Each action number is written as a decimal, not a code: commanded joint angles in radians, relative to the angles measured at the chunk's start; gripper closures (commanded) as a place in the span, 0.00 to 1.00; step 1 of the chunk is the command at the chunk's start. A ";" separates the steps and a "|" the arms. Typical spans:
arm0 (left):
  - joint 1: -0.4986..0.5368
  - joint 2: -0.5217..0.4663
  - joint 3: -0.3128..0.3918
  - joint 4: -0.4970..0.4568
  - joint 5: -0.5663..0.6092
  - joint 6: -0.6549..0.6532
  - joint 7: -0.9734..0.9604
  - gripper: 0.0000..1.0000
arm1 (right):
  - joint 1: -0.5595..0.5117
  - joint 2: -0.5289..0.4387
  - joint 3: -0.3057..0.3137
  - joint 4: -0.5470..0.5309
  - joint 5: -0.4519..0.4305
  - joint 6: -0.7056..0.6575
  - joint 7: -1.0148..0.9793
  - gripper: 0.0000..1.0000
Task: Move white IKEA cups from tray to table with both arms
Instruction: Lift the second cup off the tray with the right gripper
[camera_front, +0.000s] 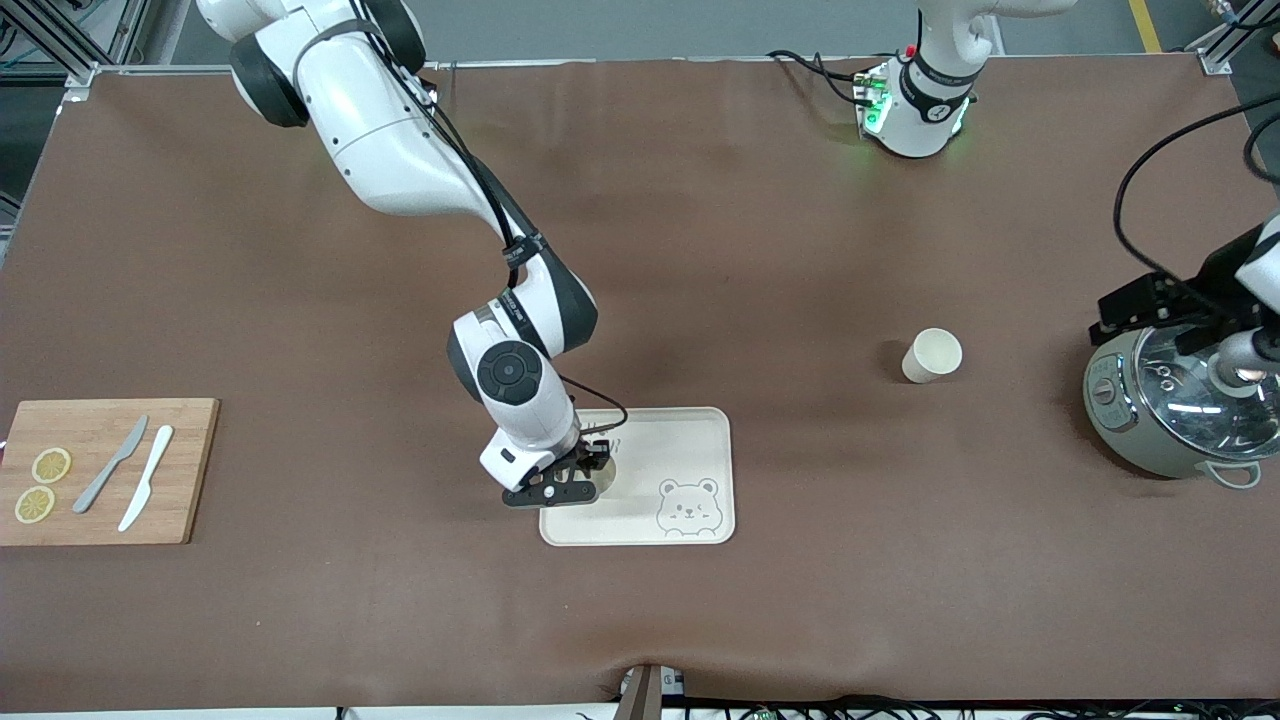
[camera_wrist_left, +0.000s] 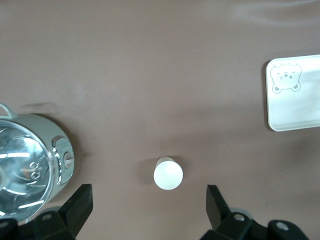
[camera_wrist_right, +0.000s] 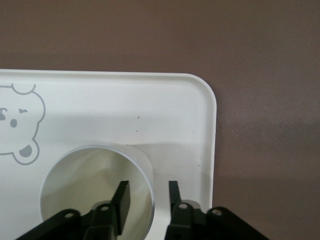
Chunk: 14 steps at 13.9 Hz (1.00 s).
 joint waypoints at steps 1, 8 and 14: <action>0.006 -0.022 0.000 -0.008 0.019 -0.023 0.018 0.00 | -0.001 0.019 0.001 0.030 -0.007 0.003 0.003 0.88; 0.006 -0.040 -0.014 -0.022 0.097 -0.028 0.093 0.00 | -0.006 0.001 0.007 0.032 0.003 0.011 0.007 1.00; 0.003 -0.075 -0.014 -0.063 0.102 -0.028 0.034 0.00 | -0.183 -0.098 0.124 0.125 0.033 -0.306 -0.144 1.00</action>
